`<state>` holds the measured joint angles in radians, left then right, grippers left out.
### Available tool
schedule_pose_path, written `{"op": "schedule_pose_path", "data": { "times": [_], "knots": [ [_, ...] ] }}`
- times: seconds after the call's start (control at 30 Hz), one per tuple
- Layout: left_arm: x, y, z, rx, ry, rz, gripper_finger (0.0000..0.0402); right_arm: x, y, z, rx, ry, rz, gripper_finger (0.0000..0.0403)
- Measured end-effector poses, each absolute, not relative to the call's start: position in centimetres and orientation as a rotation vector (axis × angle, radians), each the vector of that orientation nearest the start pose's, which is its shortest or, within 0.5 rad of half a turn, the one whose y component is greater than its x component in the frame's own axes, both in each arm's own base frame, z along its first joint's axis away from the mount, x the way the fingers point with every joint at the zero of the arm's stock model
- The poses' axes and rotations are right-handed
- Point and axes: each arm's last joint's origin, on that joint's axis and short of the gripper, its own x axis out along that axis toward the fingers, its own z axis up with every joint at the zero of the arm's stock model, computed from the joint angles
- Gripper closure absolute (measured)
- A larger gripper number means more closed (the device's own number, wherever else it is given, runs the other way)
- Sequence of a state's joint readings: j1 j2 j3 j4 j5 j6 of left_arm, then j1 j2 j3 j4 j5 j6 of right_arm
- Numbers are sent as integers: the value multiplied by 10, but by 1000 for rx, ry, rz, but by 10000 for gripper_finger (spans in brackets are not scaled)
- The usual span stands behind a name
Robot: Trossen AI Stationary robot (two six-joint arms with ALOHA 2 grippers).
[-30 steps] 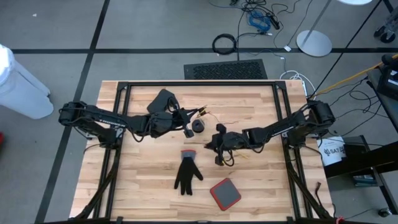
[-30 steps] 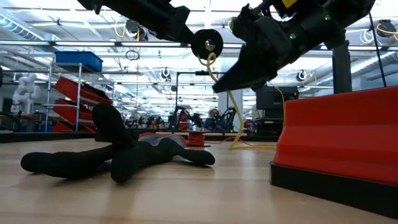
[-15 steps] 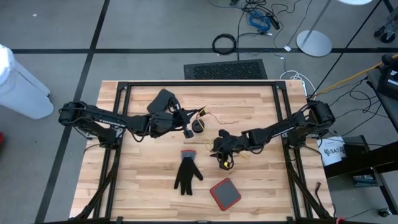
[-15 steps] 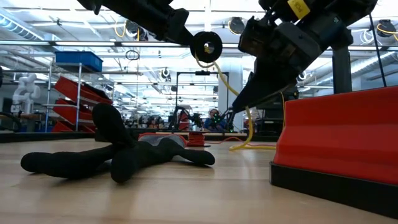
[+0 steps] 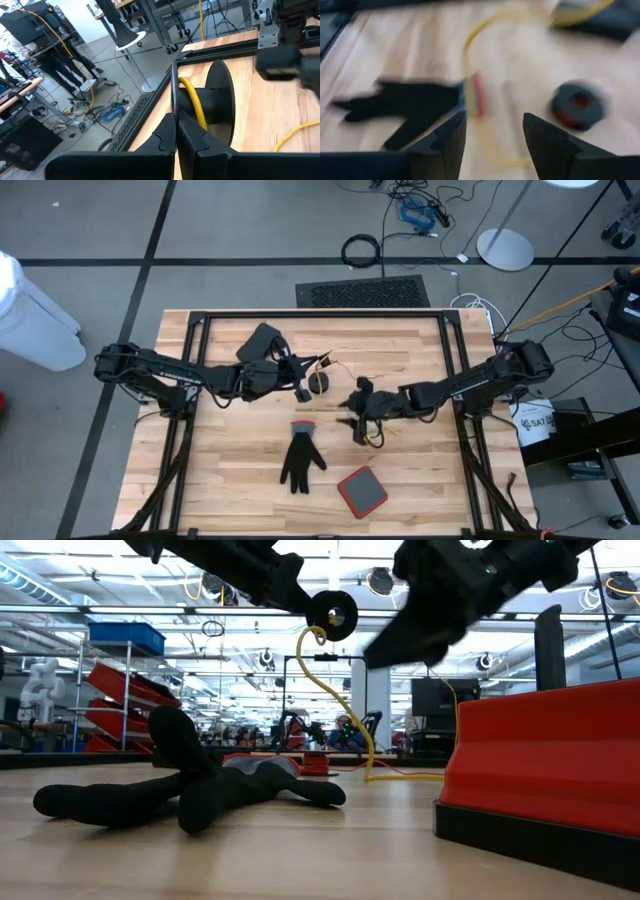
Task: Coil cords
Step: Uncoil the yellow wire from the black spool
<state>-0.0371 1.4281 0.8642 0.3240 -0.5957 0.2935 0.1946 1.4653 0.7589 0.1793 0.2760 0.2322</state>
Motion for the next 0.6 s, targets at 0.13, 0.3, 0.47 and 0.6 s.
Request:
{"op": "schedule_pose_path", "data": {
  "times": [0.13,0.3,0.47,0.6],
  "knots": [
    [311,5,263,359,310,519,402,303,45,219,76,340,-189,222],
    [311,4,263,359,307,516,402,312,28,223,95,243,-240,228],
    [311,3,263,356,303,503,401,319,11,217,141,210,-294,229],
    [311,3,263,353,301,502,402,325,3,209,151,203,-321,229]
  ]
}}
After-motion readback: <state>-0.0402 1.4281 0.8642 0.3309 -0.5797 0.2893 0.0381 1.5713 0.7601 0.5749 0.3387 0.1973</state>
